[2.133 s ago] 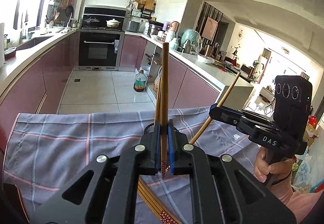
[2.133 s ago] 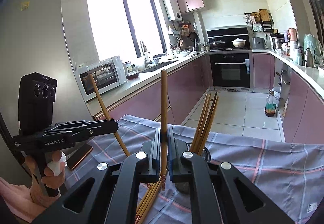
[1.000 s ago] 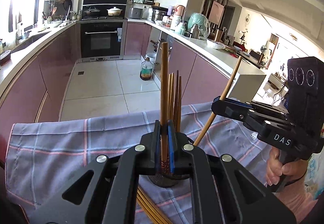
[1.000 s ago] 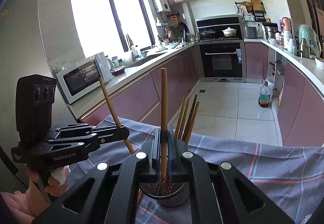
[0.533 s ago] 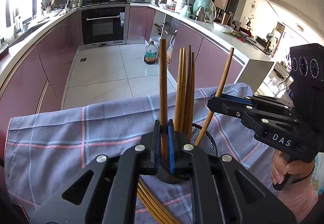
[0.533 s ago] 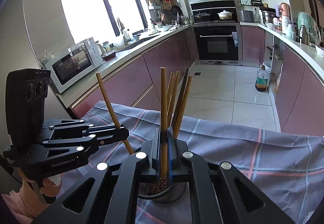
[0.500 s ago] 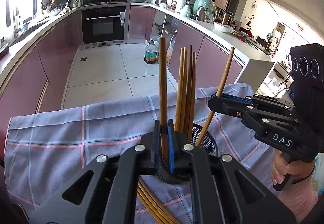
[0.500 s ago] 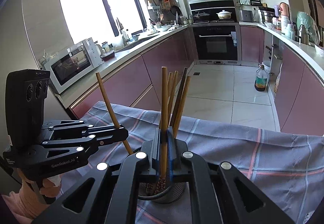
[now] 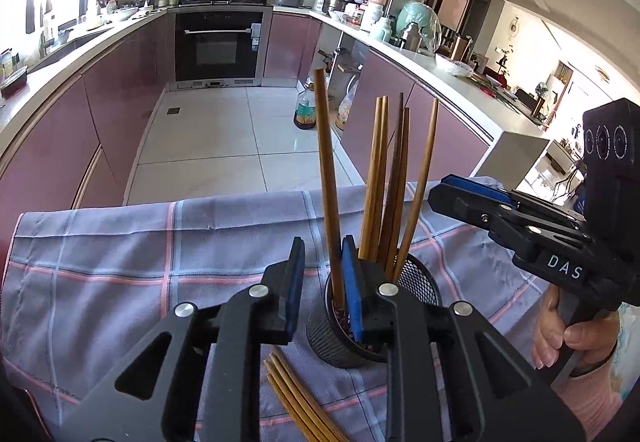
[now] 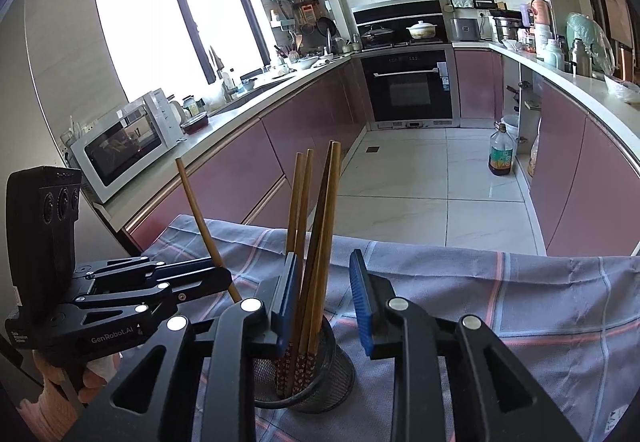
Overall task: Organize utensils
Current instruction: 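Lower both chopsticks into the mesh cup and open both tools, then move both open tools back over the remaining chopsticks on the cloth, then close the left tool on one chopstick while the right tool grasps another chopstick, then lift both held chopsticks upright and carry them over the mesh cup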
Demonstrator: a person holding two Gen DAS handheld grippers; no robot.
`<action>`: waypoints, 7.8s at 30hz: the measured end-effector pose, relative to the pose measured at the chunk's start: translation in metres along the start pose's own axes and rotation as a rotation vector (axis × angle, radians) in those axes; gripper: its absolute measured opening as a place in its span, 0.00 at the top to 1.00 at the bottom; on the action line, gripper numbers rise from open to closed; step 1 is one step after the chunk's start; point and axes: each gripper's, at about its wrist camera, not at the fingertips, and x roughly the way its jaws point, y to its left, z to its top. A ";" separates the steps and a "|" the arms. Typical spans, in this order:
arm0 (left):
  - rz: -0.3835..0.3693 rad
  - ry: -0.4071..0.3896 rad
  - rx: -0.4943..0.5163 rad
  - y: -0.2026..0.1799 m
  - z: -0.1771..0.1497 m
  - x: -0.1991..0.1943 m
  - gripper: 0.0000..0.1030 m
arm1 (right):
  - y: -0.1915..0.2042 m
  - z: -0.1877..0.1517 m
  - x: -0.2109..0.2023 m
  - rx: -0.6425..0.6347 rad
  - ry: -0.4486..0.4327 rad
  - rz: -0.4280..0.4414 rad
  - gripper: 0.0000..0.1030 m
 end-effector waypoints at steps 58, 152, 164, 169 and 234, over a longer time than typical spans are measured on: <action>0.134 -0.079 0.062 0.014 -0.066 -0.054 0.59 | 0.051 -0.079 -0.026 -0.152 0.085 0.196 0.66; 0.080 0.196 0.000 0.015 -0.178 -0.008 0.57 | 0.077 -0.152 0.032 -0.197 0.319 0.056 0.66; 0.097 0.218 0.027 0.016 -0.177 -0.005 0.71 | 0.075 -0.151 0.031 -0.199 0.320 0.058 0.66; 0.107 0.229 0.016 0.021 -0.174 -0.004 0.74 | 0.078 -0.149 0.035 -0.214 0.320 0.047 0.66; -0.103 -0.150 -0.040 0.009 -0.097 -0.138 0.93 | 0.070 -0.069 -0.060 -0.159 -0.057 0.118 0.95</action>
